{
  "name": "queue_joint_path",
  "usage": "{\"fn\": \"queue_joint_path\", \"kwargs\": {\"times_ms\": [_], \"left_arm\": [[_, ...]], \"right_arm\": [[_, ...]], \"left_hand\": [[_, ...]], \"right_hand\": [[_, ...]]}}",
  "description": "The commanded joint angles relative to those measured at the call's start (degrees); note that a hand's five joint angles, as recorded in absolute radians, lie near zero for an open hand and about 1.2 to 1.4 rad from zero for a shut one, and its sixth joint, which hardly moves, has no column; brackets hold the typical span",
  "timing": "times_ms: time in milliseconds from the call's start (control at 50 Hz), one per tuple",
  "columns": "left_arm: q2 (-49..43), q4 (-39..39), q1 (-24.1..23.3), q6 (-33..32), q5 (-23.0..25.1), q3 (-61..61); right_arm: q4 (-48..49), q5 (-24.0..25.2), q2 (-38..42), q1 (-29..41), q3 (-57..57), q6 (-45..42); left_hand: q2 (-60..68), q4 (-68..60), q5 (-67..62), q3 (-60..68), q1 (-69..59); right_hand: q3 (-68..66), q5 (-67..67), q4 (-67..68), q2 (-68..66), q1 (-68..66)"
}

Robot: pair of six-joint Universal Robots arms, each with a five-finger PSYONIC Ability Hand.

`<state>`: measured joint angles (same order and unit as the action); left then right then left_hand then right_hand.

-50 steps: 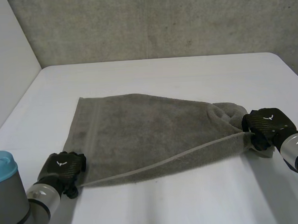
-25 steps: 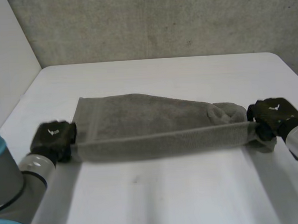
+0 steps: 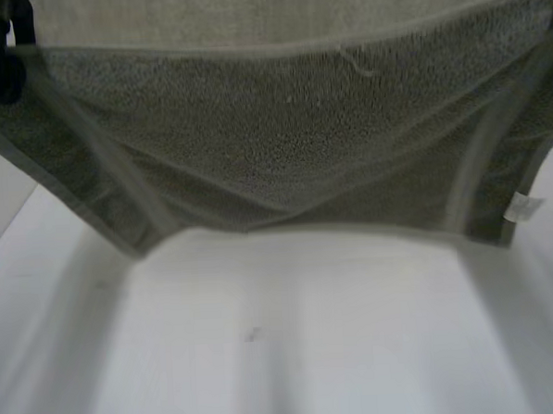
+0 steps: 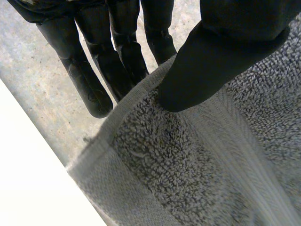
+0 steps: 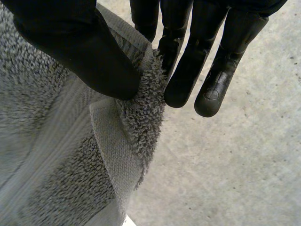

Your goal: Fold the towel.

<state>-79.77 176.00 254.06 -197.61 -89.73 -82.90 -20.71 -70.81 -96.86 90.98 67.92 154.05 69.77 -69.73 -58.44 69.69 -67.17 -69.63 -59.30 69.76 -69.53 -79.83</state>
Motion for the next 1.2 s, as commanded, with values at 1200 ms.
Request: {"fn": "queue_joint_path", "kwargs": {"times_ms": [1200], "left_arm": [[-41.2, 17.4, -1.7, -0.4, 0.0, -6.2]], "right_arm": [[28.6, -2.8, 34.7, 5.4, 20.1, -10.6]], "left_hand": [[10.2, -10.3, -11.6, 10.3, -12.8]], "right_hand": [[-10.4, -10.7, 10.2, -10.5, -0.2]]}}
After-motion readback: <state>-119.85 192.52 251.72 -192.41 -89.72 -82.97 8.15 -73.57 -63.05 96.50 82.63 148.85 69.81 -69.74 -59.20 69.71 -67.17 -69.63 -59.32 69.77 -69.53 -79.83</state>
